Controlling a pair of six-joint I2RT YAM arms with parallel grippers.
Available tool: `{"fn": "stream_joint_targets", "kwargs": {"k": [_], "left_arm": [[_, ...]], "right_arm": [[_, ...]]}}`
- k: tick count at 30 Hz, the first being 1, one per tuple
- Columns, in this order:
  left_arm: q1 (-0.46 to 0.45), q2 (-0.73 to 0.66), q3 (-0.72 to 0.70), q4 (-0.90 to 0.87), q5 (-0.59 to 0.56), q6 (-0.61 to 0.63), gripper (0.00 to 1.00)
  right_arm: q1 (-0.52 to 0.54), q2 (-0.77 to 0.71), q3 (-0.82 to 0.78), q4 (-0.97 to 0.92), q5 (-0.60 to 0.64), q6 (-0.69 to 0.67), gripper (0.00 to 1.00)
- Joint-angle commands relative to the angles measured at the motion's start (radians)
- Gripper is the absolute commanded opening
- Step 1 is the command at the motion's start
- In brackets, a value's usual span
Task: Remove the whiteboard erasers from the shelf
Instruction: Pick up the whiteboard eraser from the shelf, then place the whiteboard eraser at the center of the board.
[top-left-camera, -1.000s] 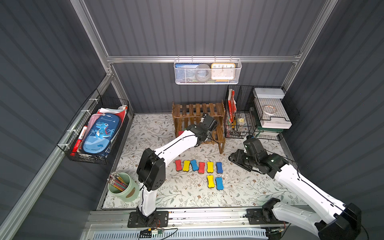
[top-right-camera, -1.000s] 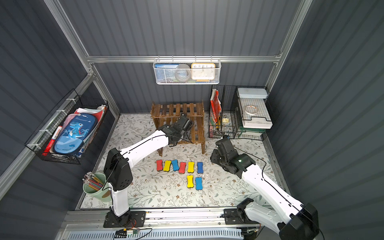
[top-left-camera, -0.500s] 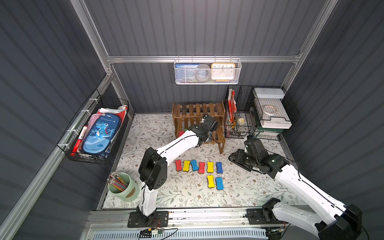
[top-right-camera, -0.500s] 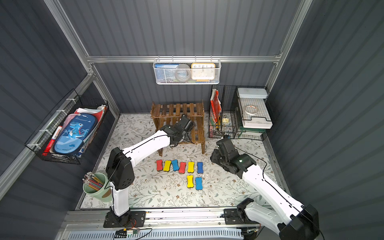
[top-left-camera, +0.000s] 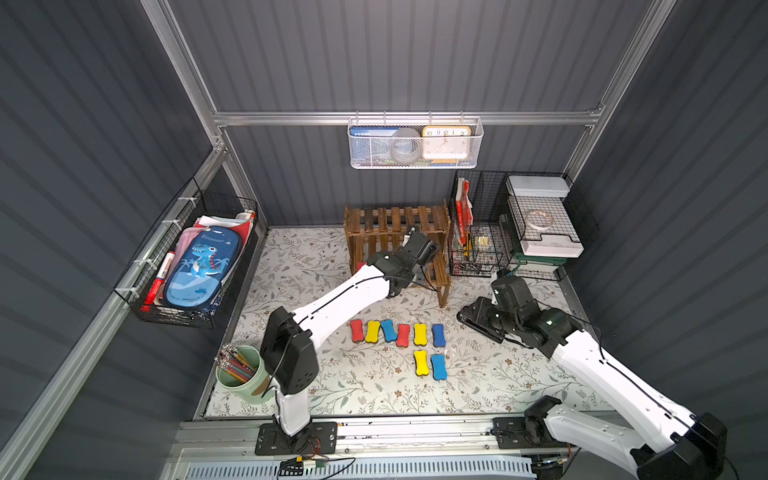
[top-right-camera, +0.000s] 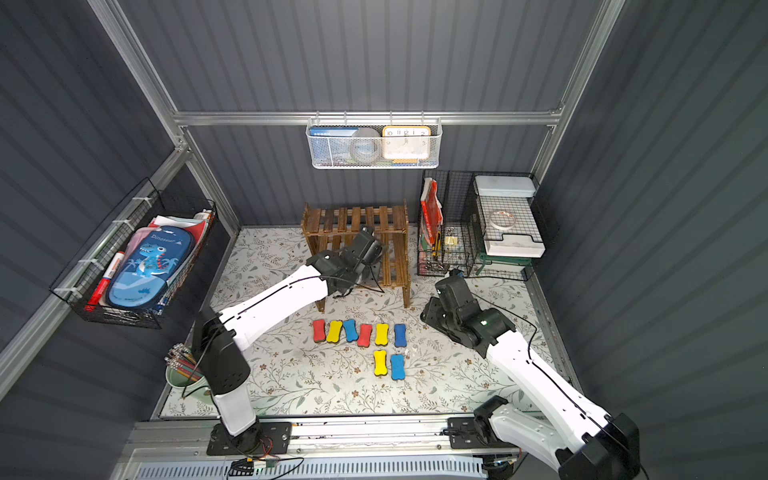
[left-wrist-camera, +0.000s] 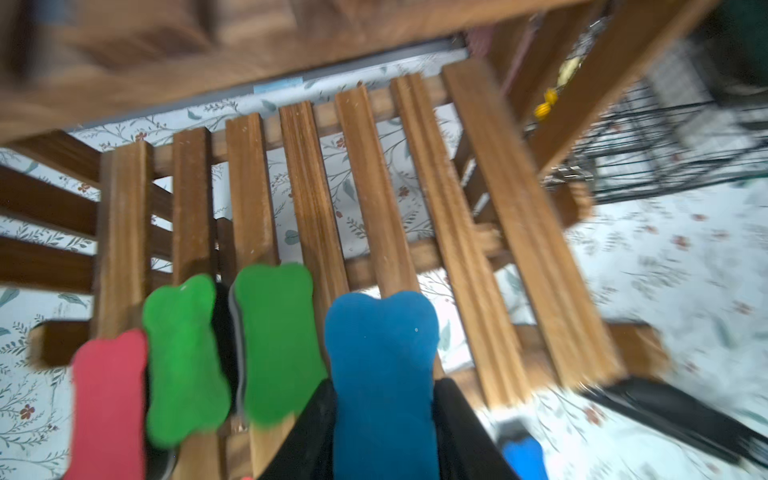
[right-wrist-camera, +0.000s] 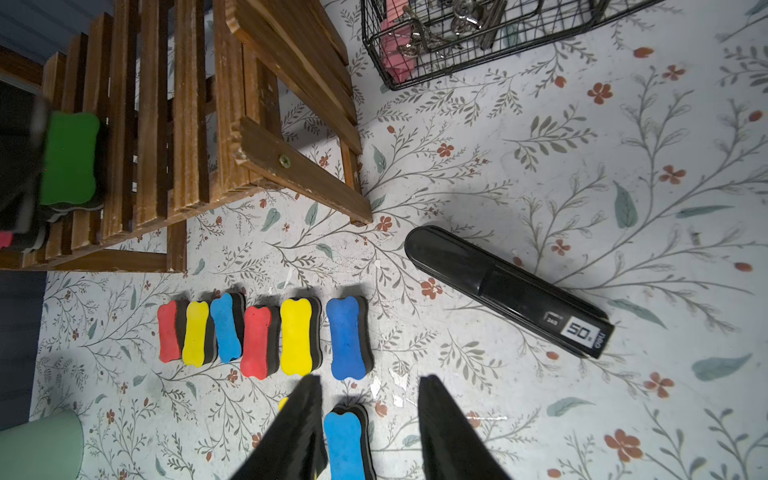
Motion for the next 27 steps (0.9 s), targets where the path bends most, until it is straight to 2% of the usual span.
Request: {"fn": "stream_joint_targets", "kwargs": {"k": [1, 7, 11, 16, 19, 27], "left_arm": [[-0.018, -0.129, -0.092, -0.09, 0.017, -0.072, 0.38], [-0.056, -0.297, -0.339, -0.181, 0.139, -0.218, 0.38], [-0.112, -0.297, -0.432, -0.247, 0.211, -0.288, 0.37], [-0.166, -0.292, -0.565, -0.226, 0.313, -0.356, 0.36], [-0.182, -0.259, -0.6, -0.208, 0.354, -0.368, 0.36], [-0.205, -0.139, -0.605, -0.114, 0.361, -0.35, 0.35]], "right_arm": [[-0.007, -0.008, -0.002, -0.001, -0.002, 0.0, 0.43], [-0.015, -0.005, 0.003, 0.015, -0.018, -0.003, 0.43], [-0.018, 0.007, 0.01, 0.022, -0.027, -0.004, 0.44], [-0.021, 0.016, 0.018, 0.019, -0.029, -0.009, 0.44], [-0.022, 0.019, 0.028, 0.012, -0.025, -0.013, 0.44], [-0.034, 0.014, 0.038, -0.005, -0.016, -0.02, 0.44]]}}
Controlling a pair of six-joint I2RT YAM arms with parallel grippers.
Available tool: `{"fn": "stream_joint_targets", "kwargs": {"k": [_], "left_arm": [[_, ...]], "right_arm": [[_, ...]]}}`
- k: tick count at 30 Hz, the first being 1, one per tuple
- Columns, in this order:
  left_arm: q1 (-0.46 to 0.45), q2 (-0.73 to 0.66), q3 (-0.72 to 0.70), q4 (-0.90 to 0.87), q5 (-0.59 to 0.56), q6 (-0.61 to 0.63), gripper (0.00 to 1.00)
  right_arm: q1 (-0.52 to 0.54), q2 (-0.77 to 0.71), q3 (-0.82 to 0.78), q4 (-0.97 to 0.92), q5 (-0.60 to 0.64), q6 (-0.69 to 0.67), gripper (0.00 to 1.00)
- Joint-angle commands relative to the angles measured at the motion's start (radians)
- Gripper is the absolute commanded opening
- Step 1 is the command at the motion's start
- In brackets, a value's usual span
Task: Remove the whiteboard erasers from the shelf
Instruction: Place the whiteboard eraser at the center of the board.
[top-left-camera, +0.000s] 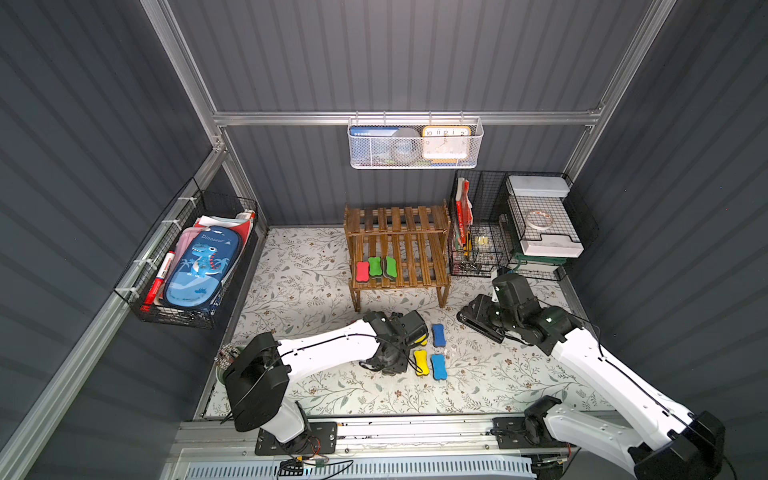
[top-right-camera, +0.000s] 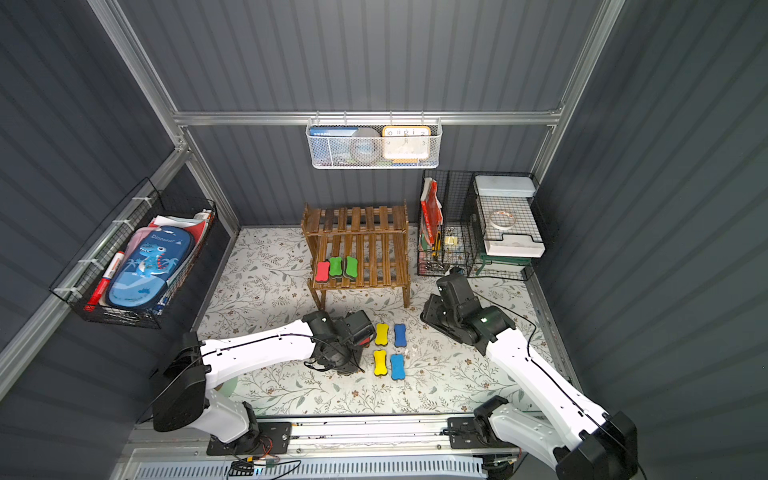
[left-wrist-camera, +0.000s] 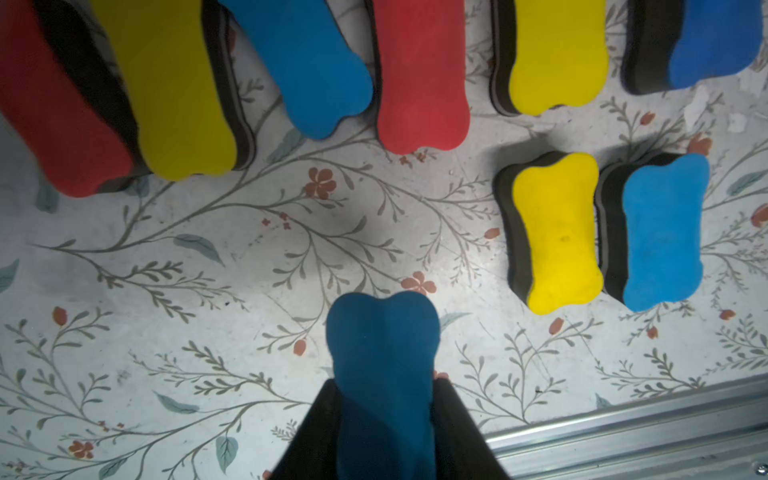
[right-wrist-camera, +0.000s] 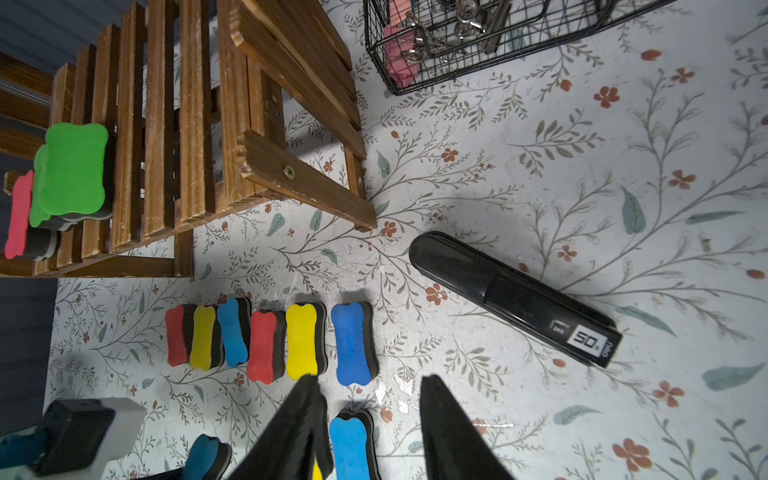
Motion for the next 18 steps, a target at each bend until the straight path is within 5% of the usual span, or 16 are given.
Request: {"fn": "stream_joint_targets", "kwargs": {"k": [1, 18], "left_arm": [[-0.003, 0.055, -0.003, 0.044, 0.024, -0.001, 0.34], [-0.007, 0.21, 0.073, 0.098, -0.005, 0.009, 0.32]], "right_arm": [[-0.009, -0.003, 0.031, -0.021, 0.009, -0.015, 0.44], [-0.049, -0.006, 0.048, -0.047, 0.003, -0.037, 0.46]]}}
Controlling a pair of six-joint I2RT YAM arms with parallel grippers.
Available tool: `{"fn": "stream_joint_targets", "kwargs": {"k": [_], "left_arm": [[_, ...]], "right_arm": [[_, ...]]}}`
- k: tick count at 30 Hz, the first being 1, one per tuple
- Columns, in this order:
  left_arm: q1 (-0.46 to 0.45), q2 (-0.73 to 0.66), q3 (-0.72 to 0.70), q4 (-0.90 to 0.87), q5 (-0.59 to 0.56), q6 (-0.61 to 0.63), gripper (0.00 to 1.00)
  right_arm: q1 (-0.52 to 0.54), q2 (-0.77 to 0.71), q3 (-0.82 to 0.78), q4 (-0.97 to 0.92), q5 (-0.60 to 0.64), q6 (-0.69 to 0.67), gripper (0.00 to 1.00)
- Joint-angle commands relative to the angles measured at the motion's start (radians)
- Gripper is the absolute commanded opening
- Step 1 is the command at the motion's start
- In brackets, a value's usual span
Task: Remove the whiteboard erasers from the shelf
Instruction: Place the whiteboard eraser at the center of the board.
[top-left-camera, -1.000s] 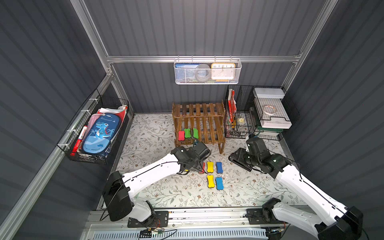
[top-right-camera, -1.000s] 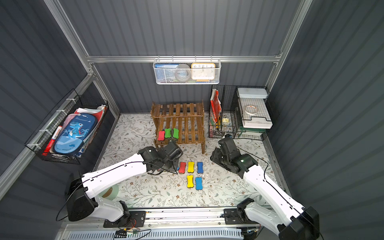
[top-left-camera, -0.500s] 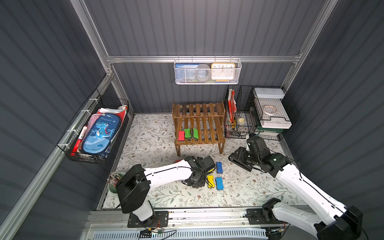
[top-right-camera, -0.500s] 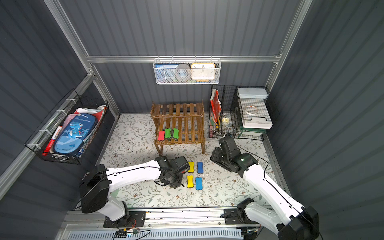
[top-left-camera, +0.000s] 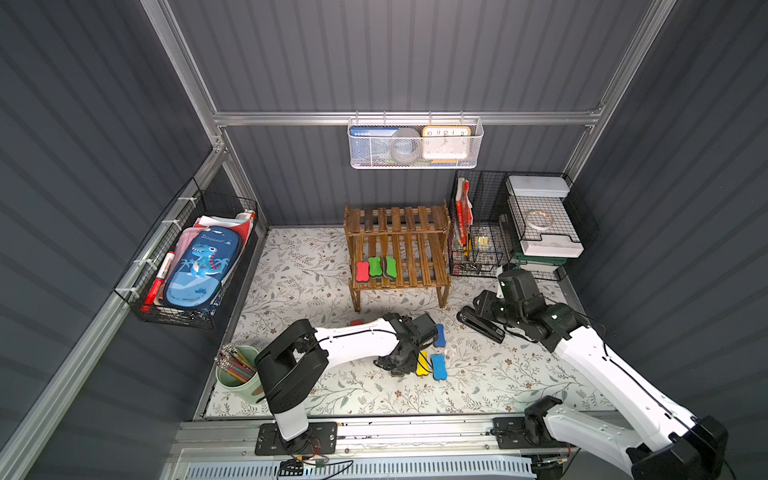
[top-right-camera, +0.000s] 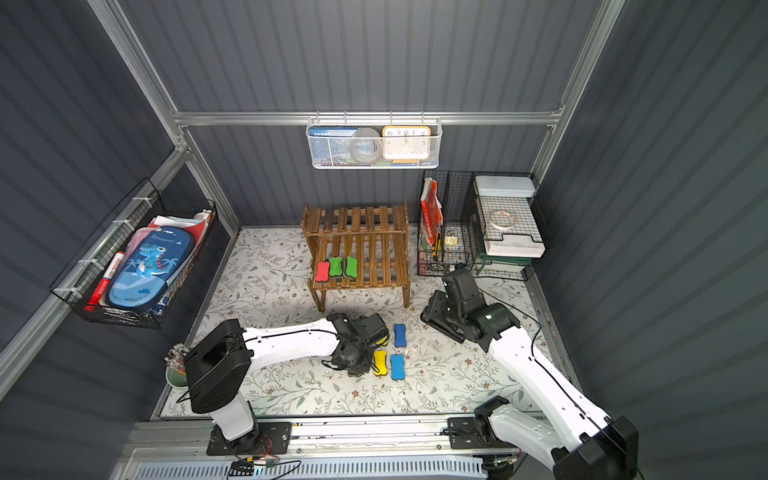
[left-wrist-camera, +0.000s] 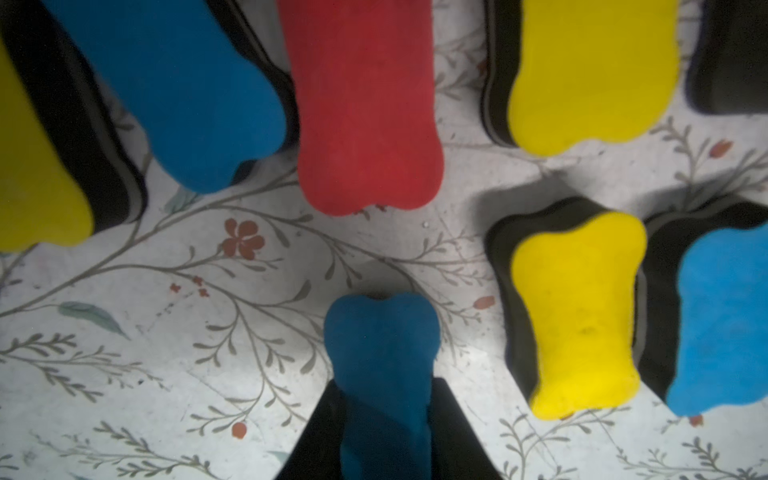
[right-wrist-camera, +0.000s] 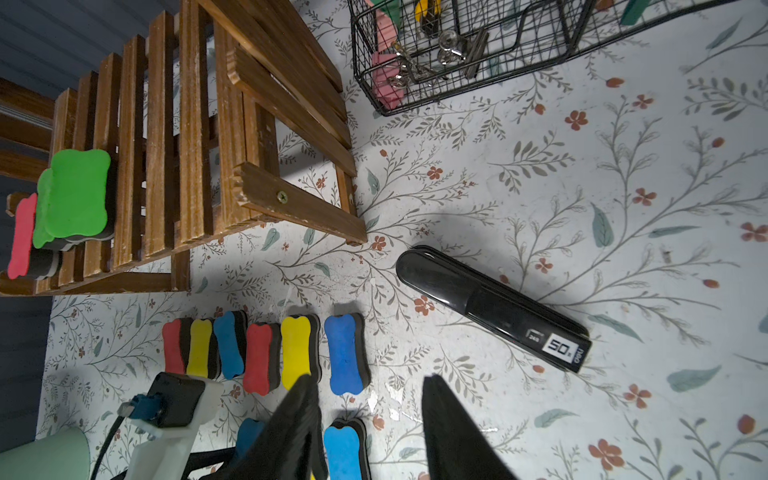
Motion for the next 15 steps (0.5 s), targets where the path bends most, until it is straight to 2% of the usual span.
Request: {"fn": "stream_joint_targets", "kwargs": {"k": [1, 6, 11, 15], "left_arm": [[-0.003, 0.04, 0.027, 0.011, -0.014, 0.006, 0.33], [-0.003, 0.085, 0.067, 0.003, -0.005, 0.02, 0.37], [-0.003, 0.081, 0.074, -0.004, -0.008, 0.028, 0.52], [-0.004, 0.043, 0.065, -0.024, -0.035, 0.019, 0.58]], "right_arm": [[-0.008, -0.008, 0.013, -0.015, 0.002, -0.011, 0.46], [-0.013, -0.018, 0.01, -0.02, 0.007, -0.014, 0.46], [-0.018, -0.02, 0.007, -0.019, 0.008, -0.016, 0.46], [-0.019, -0.016, 0.007, -0.015, 0.002, -0.013, 0.46]]}}
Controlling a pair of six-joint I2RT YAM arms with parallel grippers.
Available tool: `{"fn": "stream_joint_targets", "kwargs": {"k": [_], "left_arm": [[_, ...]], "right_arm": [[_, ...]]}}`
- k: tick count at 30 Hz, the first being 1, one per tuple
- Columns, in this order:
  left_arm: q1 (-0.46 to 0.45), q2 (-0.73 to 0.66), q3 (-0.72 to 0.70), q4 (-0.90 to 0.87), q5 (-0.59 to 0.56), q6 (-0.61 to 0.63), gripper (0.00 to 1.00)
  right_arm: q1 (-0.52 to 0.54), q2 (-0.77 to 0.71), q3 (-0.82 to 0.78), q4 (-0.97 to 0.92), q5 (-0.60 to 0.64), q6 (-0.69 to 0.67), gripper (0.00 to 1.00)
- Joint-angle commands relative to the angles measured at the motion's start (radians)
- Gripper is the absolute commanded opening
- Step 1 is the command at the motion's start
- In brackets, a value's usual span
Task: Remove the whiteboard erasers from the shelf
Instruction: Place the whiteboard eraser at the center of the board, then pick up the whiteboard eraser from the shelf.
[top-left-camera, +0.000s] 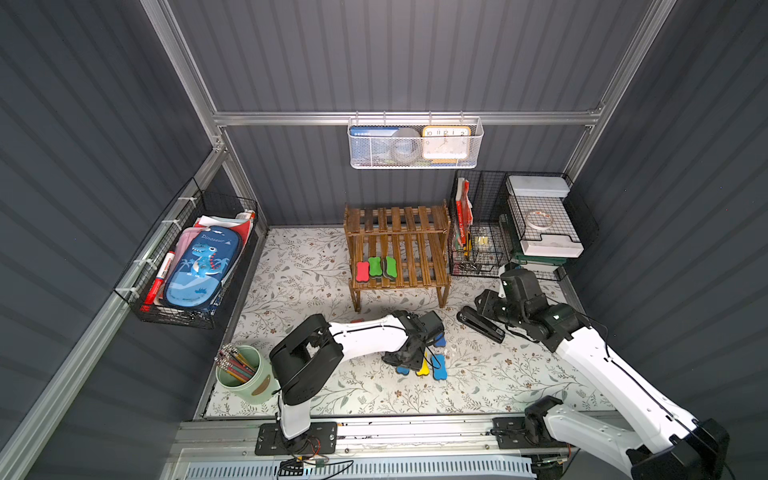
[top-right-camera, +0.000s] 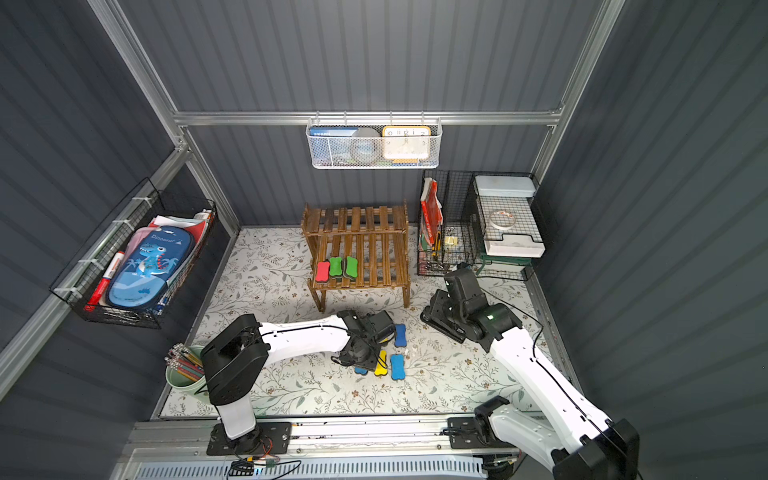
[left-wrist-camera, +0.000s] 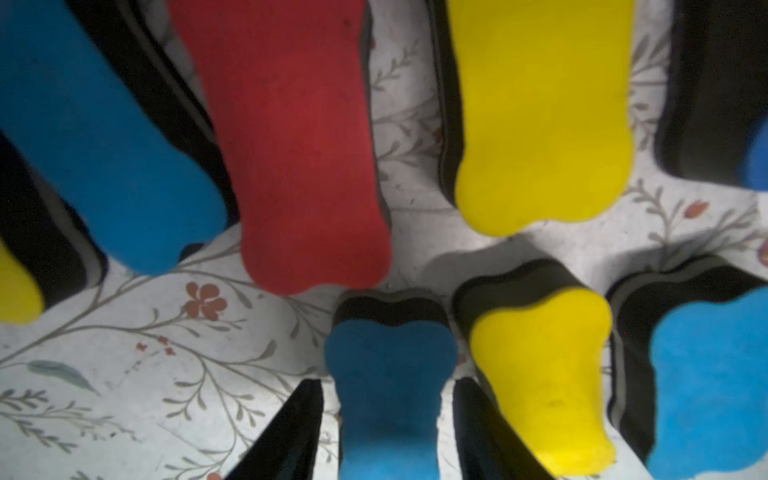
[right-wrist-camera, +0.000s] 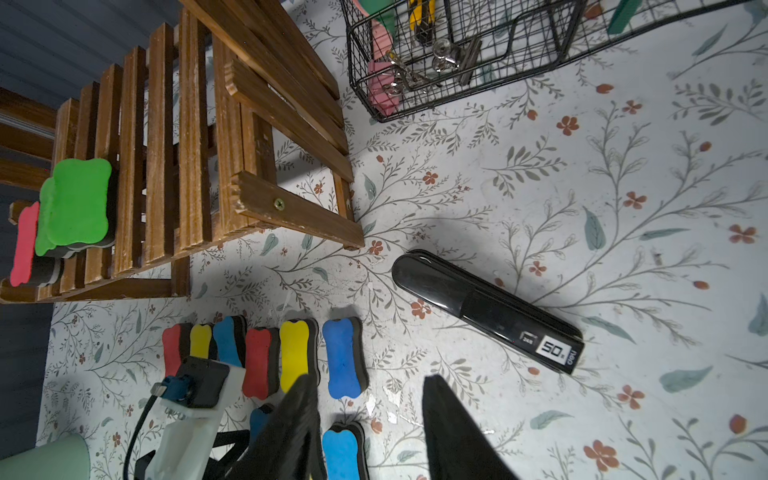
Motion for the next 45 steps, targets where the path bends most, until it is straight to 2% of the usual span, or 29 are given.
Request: {"fn": "stream_joint_targets", "kwargs": {"k": [1, 7, 10, 15, 16, 22, 26, 30, 34, 37, 45], "left_arm": [[-0.003, -0.05, 0.005, -0.043, -0.034, 0.0, 0.59], [-0.001, -0.212, -0.005, -0.071, -0.068, -0.011, 0.65], [0.012, -0.249, 0.053, -0.099, -0.076, 0.046, 0.7], [0.128, -0.247, 0.206, -0.182, -0.045, 0.218, 0.74], [0.153, -0.245, 0.271, -0.205, -0.054, 0.244, 0.75], [0.194, -0.195, 0.425, -0.268, -0.218, 0.363, 0.77], [0.231, -0.164, 0.472, -0.248, -0.244, 0.402, 0.78], [0.302, -0.133, 0.496, -0.201, -0.186, 0.441, 0.77], [0.306, -0.089, 0.536, -0.179, -0.182, 0.483, 0.72], [0.309, -0.072, 0.546, -0.159, -0.202, 0.492, 0.67], [0.327, -0.017, 0.574, -0.132, -0.214, 0.506, 0.59]], "right_arm": [[-0.006, -0.008, 0.007, -0.012, 0.002, -0.009, 0.46], [-0.006, -0.013, 0.006, -0.006, -0.005, -0.007, 0.47], [-0.006, -0.014, 0.002, 0.003, -0.012, -0.007, 0.47], [-0.006, -0.01, -0.002, 0.016, -0.022, -0.002, 0.47], [-0.006, -0.01, -0.002, 0.018, -0.02, 0.0, 0.47], [-0.007, -0.007, 0.005, 0.022, -0.022, 0.0, 0.47], [-0.006, -0.007, 0.005, 0.022, -0.021, 0.001, 0.47], [-0.006, -0.006, 0.005, 0.022, -0.023, 0.002, 0.47], [-0.006, -0.008, 0.007, 0.019, -0.019, 0.0, 0.47], [-0.005, -0.009, 0.011, 0.014, -0.016, -0.003, 0.47], [-0.007, -0.015, 0.005, 0.011, -0.01, -0.003, 0.47]]}}
